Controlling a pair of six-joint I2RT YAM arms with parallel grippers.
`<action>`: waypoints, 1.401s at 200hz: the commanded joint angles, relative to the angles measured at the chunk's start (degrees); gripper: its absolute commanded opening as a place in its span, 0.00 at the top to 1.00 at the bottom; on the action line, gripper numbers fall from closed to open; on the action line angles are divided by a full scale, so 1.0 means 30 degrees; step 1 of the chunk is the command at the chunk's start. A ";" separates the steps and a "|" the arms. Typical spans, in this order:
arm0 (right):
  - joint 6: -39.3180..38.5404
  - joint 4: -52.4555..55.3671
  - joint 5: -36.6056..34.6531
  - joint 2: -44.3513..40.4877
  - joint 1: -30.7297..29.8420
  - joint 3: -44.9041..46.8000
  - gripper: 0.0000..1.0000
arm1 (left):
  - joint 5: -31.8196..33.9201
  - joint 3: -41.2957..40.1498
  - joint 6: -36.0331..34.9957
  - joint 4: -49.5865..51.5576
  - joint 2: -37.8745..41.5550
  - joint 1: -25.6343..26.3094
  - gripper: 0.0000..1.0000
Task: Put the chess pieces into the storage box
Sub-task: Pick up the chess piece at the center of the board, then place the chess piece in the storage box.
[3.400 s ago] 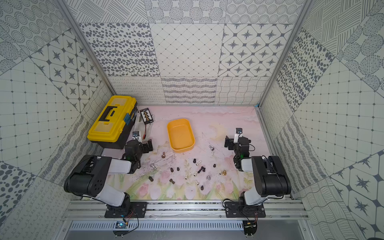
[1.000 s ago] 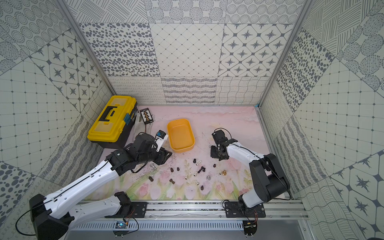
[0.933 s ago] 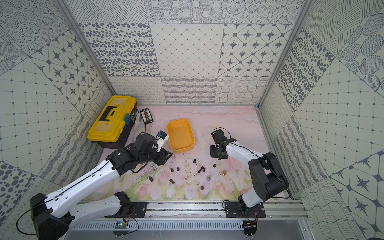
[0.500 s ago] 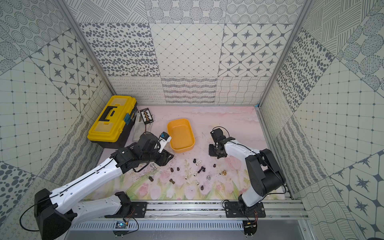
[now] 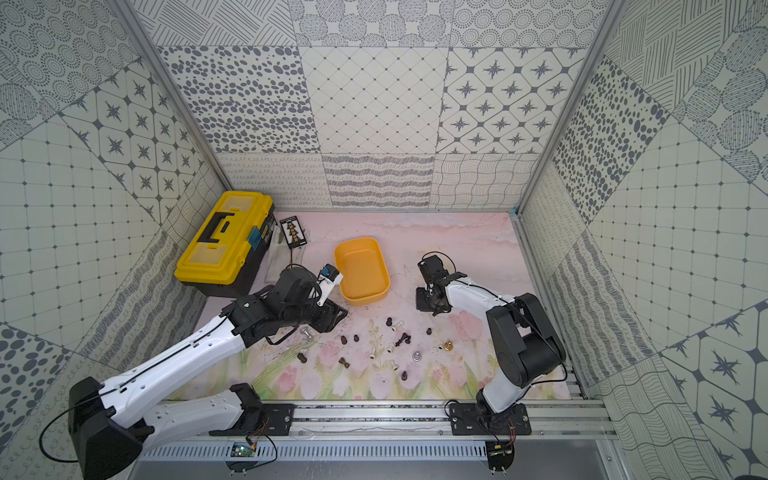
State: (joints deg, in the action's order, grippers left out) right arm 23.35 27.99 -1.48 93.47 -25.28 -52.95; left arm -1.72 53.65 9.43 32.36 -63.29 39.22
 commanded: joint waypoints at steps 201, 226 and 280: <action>-0.2345 0.4920 0.1389 0.7253 -0.4287 -1.5488 0.90 | 0.1907 -0.0967 0.0021 -0.0016 0.3250 0.0616 0.51; -0.2527 0.5174 0.1792 0.9519 -0.4408 -1.7166 0.87 | 0.2084 -0.0984 -0.0066 0.0196 0.3269 0.0623 0.51; -0.2547 0.5934 0.1186 1.0390 -0.4743 -1.8893 0.68 | 0.2297 -0.1021 0.0020 0.0485 0.3268 0.0640 0.51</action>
State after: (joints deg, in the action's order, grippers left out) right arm 15.97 45.17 2.92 126.61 -38.98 -106.72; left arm 3.60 50.74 9.85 32.42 -53.80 40.97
